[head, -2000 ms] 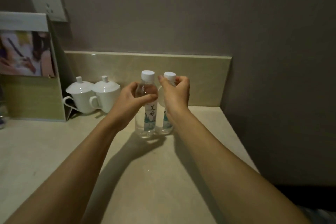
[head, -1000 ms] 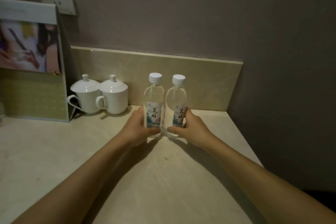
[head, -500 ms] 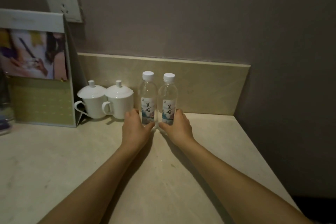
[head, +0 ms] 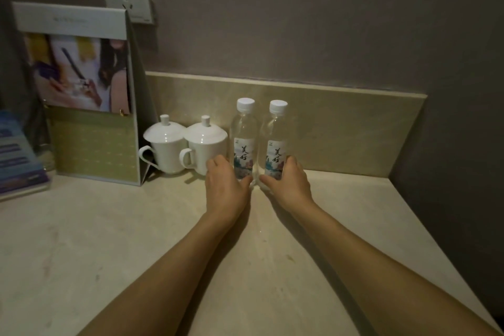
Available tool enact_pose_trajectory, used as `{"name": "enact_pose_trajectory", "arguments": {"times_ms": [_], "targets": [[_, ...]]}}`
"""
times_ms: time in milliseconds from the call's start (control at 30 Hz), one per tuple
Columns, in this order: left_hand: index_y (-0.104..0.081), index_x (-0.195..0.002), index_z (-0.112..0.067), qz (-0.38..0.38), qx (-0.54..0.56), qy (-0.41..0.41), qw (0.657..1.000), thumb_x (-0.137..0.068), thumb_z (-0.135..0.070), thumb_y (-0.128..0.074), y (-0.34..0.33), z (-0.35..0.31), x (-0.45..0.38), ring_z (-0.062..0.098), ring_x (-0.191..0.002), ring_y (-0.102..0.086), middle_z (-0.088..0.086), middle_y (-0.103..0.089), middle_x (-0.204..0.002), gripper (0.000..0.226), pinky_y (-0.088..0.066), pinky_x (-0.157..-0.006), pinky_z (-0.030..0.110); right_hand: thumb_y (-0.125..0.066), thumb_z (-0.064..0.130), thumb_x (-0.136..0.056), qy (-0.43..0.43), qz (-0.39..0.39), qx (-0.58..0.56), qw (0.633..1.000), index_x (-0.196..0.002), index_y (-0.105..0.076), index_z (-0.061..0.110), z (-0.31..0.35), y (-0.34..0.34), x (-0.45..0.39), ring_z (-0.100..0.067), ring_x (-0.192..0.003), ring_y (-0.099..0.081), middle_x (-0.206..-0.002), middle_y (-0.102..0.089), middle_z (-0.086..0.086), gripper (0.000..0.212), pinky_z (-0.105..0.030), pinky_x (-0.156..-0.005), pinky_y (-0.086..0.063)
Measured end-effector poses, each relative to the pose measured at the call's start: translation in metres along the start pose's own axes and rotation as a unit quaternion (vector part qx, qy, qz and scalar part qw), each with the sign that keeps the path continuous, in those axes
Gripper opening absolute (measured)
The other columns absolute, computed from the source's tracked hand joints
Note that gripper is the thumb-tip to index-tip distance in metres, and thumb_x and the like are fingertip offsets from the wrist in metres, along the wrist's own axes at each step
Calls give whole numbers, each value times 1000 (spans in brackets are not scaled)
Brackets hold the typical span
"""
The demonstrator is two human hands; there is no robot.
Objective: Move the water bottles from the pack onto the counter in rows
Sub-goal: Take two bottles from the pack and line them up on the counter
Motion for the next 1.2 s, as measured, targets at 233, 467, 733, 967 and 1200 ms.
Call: {"name": "enact_pose_trajectory", "arguments": {"times_ms": [233, 467, 733, 967, 1200], "targets": [[-49, -118, -4, 0, -13, -12, 1000, -85, -27, -74, -2, -1, -4, 31, -110, -53, 14, -49, -119, 48, -46, -86, 34, -72, 37, -82, 2, -9, 13, 1000, -123, -42, 14, 1, -5, -8, -31, -117, -54, -130, -49, -8, 55, -45, -92, -48], [-48, -112, -5, -15, -10, -20, 1000, -87, -23, -72, -2, -1, -5, 31, -105, -56, 14, -52, -115, 39, -45, -76, 33, -72, 38, -82, 8, -16, 12, 1000, -121, -43, 15, 3, -7, -12, -30, -114, -55, -128, -49, -7, 54, -48, -91, -49], [-46, -108, -7, -18, -1, -25, 1000, -90, -17, -68, -3, -1, -9, 31, -101, -60, 13, -58, -111, 30, -39, -70, 30, -71, 37, -83, 10, -12, 8, 1000, -125, -42, 13, 4, -11, -17, -30, -114, -55, -128, -49, -8, 55, -46, -91, -49], [-52, -108, -7, -11, -106, -59, 993, -95, -15, -60, -7, -5, -17, 32, -97, -64, 14, -65, -107, 17, -53, -74, 40, -69, 39, -85, 12, -19, 24, 999, -122, -42, 13, 6, -13, -22, -32, -114, -54, -128, -48, -9, 54, -44, -88, -47], [-58, -106, -7, -7, -145, -81, 986, -94, -36, -61, -13, -13, -24, 33, -95, -65, 14, -68, -101, 32, -43, -67, 35, -70, 41, -83, 18, -24, 26, 999, -121, -41, 14, 6, -14, -26, -33, -114, -54, -128, -48, -9, 54, -45, -88, -48]]}}
Point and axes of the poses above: each hand's wrist, its own x-axis away from the middle knuckle, its own y-axis out of the back of the hand, z = x × y, the point moved 9 cm from there along -x, towards the middle knuckle
